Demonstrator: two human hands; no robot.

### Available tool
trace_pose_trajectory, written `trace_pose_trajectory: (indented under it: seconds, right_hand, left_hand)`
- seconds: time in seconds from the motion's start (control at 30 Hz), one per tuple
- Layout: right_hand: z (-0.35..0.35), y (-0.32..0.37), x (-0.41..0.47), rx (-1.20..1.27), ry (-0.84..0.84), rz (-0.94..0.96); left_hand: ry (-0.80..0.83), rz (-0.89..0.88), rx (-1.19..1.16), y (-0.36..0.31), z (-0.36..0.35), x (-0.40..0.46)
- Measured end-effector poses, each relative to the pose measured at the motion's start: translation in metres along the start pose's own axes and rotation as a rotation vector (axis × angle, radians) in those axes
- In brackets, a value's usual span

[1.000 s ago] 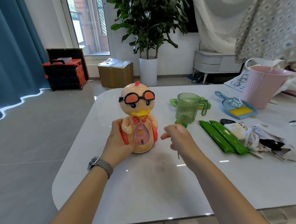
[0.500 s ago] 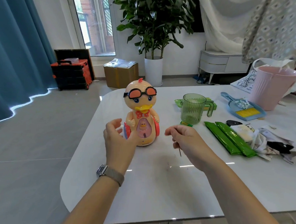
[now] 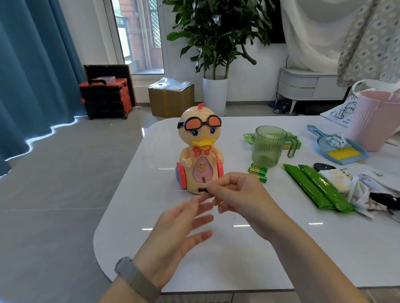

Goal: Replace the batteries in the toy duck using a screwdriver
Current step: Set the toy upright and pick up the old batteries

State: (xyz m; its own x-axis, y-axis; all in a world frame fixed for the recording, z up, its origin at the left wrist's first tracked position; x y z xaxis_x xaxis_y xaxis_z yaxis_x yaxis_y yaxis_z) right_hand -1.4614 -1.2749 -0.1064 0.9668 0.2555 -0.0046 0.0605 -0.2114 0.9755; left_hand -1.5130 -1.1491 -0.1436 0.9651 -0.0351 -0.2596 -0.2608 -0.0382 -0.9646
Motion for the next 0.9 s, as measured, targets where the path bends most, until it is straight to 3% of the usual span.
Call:
trace_pose_trajectory:
  seconds: [0.1,0.3,0.37,0.5,0.6,0.8,0.9]
  right_hand:
    - [-0.015,-0.007,-0.001,-0.126,0.079,-0.019]
    - [-0.019,-0.012,-0.003,-0.348,0.196,-0.076]
    - [-0.004,-0.012,0.002,-0.501,0.121,-0.047]
    - [0.053,-0.002,0.021,-0.904,-0.203,0.146]
    - [0.089,-0.01,0.037,-1.021,-0.346,0.147]
    - [0.11,-0.022,0.061,-1.076,-0.451,0.182]
    - [0.112,-0.031,0.066,-1.193,-0.431,0.119]
  left_hand:
    - [-0.053,-0.089,-0.018,-0.011,0.001,0.004]
    - [-0.2,-0.019,-0.16,-0.007,0.015,0.012]
    - [-0.249,0.01,-0.235,-0.007,0.022,0.012]
    - [-0.23,0.103,-0.328,-0.004,0.023,0.01]
    - [-0.188,0.147,-0.331,0.0,0.016,0.01]
    - [-0.209,0.12,-0.335,-0.004,0.019,0.019]
    - [-0.204,0.017,-0.27,-0.016,0.019,0.022]
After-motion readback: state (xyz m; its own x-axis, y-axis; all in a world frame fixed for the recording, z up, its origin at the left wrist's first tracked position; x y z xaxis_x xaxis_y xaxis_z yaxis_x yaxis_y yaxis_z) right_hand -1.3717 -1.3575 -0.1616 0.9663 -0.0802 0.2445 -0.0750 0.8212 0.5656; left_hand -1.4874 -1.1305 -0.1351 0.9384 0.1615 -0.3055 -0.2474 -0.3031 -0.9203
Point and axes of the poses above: each hand's wrist, its own x-axis towards the middle knuckle, its own z-axis out of the back of the hand, y = z × x, the point moved 7 cm from there along x, towards the middle knuckle, and after that the axes turned 14 degrees about x, right-handed, at the moved point
